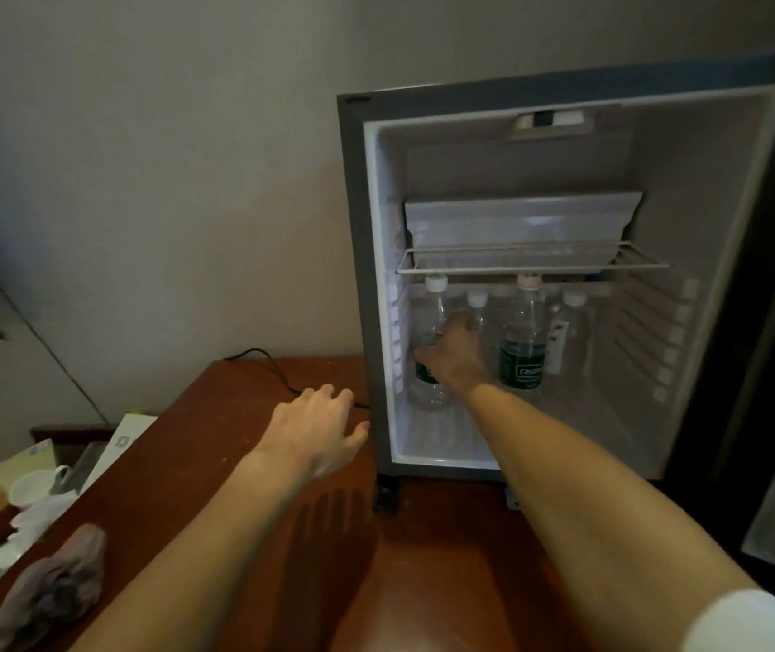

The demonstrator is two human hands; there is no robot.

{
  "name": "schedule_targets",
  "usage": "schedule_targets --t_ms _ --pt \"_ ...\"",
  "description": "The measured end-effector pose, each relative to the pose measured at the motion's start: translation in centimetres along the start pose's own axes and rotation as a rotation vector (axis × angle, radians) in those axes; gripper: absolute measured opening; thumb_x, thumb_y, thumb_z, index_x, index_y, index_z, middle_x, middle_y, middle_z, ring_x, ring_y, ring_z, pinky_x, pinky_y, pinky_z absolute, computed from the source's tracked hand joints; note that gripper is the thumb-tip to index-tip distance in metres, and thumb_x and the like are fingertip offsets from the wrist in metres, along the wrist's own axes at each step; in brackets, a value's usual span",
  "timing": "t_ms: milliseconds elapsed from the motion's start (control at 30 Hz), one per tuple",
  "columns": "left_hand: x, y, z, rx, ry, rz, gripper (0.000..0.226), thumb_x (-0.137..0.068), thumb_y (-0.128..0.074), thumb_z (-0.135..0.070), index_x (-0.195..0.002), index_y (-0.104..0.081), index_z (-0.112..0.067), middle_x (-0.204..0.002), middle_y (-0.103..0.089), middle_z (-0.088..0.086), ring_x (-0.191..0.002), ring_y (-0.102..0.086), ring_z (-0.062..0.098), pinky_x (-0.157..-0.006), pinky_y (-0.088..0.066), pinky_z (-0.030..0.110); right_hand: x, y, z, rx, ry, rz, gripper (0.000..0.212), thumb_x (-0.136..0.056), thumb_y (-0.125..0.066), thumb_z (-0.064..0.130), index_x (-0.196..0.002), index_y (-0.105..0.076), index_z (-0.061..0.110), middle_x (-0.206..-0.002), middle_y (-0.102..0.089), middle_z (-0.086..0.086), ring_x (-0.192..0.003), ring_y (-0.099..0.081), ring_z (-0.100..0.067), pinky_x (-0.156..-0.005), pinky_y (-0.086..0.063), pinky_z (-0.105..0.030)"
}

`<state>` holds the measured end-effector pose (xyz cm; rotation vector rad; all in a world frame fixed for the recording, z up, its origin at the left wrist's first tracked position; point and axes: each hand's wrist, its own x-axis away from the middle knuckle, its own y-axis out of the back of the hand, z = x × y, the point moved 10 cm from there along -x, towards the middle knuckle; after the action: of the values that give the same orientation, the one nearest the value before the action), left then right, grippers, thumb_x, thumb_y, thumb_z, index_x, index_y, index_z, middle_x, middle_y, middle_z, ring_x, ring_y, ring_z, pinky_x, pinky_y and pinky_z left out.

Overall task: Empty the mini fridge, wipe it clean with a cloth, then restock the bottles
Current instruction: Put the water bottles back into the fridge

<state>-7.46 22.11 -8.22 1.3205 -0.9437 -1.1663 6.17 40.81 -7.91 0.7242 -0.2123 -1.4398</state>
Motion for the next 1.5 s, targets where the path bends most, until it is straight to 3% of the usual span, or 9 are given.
schedule_targets --t_ms 167,333,467,667,800,1033,1167,1400,1500 --pt "-1.0 -0.4 1.3 -0.020 0.010 0.009 0.056 -0.102 -0.035 -0.058 -0.143 -0.043 -0.021 -0.138 -0.051 0.006 -0.125 -0.052 0.028 -0.094 -0.047 0.047 -2.7 -0.8 -0.5 0.021 -0.056 -0.029 0.097 -0.079 -0.078 0.037 -0.151 -0.020 0.011 -0.144 -0.045 -0.018 -0.130 -0.047 -0.037 -0.106 -0.043 -0.046" --pt "-0.8 -0.7 1.4 -0.029 0.020 0.004 0.059 -0.101 -0.034 -0.060 -0.145 -0.041 -0.022 -0.143 -0.050 0.006 -0.128 -0.051 0.027 -0.098 -0.048 0.046 -3.1 -1.1 -0.9 0.019 -0.066 0.014 0.081 -0.079 -0.078 0.036 -0.142 -0.036 0.008 -0.133 -0.055 -0.017 -0.118 -0.057 -0.035 -0.098 -0.050 -0.042" --pt "0.0 -0.5 1.0 -0.021 0.004 -0.017 0.056 -0.101 -0.035 -0.060 -0.142 -0.043 -0.023 -0.134 -0.053 0.004 -0.122 -0.054 0.026 -0.094 -0.050 0.045 -0.8 -0.8 -1.4 0.028 -0.079 0.084 0.081 -0.076 -0.074 0.056 -0.134 -0.048 0.005 -0.122 -0.062 -0.013 -0.106 -0.062 -0.029 -0.089 -0.053 -0.036" --pt "1.7 -0.1 -0.3 0.030 -0.006 -0.017 0.051 -0.100 -0.036 -0.059 -0.137 -0.047 -0.024 -0.127 -0.053 0.002 -0.118 -0.055 0.026 -0.088 -0.048 0.043 7.7 4.1 -1.4 0.324 0.038 0.156 0.079 -0.091 -0.055 0.055 -0.151 -0.027 0.011 -0.143 -0.045 -0.015 -0.119 -0.055 -0.034 -0.096 -0.050 -0.044" --pt "3.7 -0.5 -3.7 0.061 -0.036 -0.016 0.048 -0.099 -0.038 -0.060 -0.130 -0.052 -0.025 -0.120 -0.055 0.001 -0.113 -0.057 0.027 -0.083 -0.048 0.042 12.9 9.6 -1.3 0.504 0.129 0.131 0.062 -0.094 -0.050 0.052 -0.142 -0.038 0.014 -0.136 -0.051 -0.012 -0.114 -0.056 -0.034 -0.090 -0.048 -0.044" --pt "8.6 3.7 -11.3 0.094 -0.109 -0.032 0.052 -0.101 -0.039 -0.058 -0.137 -0.050 -0.024 -0.133 -0.056 0.004 -0.120 -0.055 0.029 -0.086 -0.048 0.043 19.8 17.4 0.6 0.620 0.150 0.089 0.059 -0.094 -0.048 0.054 -0.140 -0.043 0.017 -0.137 -0.052 -0.006 -0.119 -0.055 -0.028 -0.089 -0.049 -0.045" --pt "12.3 6.9 -14.8 0.111 -0.147 -0.104 0.051 -0.101 -0.040 -0.057 -0.135 -0.051 -0.021 -0.129 -0.057 0.004 -0.116 -0.057 0.029 -0.082 -0.049 0.042 24.4 20.9 1.3 0.649 0.159 0.053 0.058 -0.095 -0.046 0.053 -0.141 -0.043 0.018 -0.137 -0.051 -0.005 -0.119 -0.055 -0.028 -0.089 -0.048 -0.044" --pt "18.3 8.4 -24.0 0.168 -0.282 -0.177 0.050 -0.100 -0.042 -0.056 -0.134 -0.052 -0.019 -0.128 -0.056 0.005 -0.117 -0.056 0.028 -0.085 -0.050 0.042 32.4 28.9 -2.8 0.669 0.122 -0.044 0.054 -0.095 -0.048 0.053 -0.136 -0.048 0.018 -0.127 -0.055 -0.007 -0.112 -0.057 -0.029 -0.089 -0.052 -0.046" --pt "20.0 8.9 -28.4 0.178 -0.349 -0.193 0.048 -0.101 -0.042 -0.055 -0.131 -0.052 -0.019 -0.125 -0.056 0.005 -0.117 -0.055 0.028 -0.085 -0.049 0.044 34.5 33.4 -5.3 0.702 0.049 -0.072 0.056 -0.096 -0.046 0.052 -0.142 -0.044 0.019 -0.136 -0.052 -0.007 -0.120 -0.054 -0.031 -0.094 -0.050 -0.048"
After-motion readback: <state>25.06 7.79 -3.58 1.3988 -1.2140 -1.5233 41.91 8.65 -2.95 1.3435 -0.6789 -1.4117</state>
